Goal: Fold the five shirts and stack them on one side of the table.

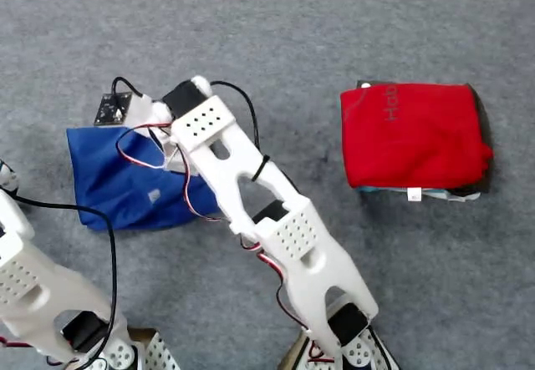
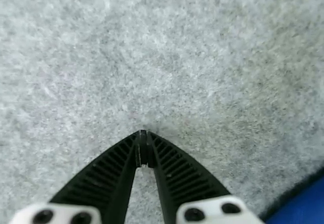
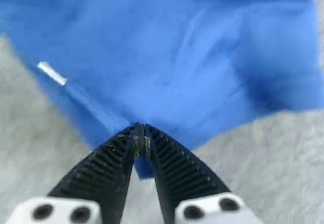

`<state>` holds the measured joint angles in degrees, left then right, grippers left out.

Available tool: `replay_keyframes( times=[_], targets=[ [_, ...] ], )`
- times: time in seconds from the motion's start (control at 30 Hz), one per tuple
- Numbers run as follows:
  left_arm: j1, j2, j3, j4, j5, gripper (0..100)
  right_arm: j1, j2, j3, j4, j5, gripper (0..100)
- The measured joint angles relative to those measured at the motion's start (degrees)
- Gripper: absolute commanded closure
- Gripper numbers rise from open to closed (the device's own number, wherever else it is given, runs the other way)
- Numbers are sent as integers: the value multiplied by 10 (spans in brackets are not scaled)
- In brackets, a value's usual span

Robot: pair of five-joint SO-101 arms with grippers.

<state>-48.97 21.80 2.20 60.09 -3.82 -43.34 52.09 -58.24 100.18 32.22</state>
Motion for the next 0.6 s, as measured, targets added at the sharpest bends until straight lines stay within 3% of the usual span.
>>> replay_keyframes(
  times=[0.2,0.5,0.6],
  targets=[
    [0,0,0,0,0,982,11,0,36,11,0,995],
    [0,0,0,0,0,982,9,-97,309,11,0,995],
    [0,0,0,0,0,982,12,-135,320,6,1,994]
  ],
)
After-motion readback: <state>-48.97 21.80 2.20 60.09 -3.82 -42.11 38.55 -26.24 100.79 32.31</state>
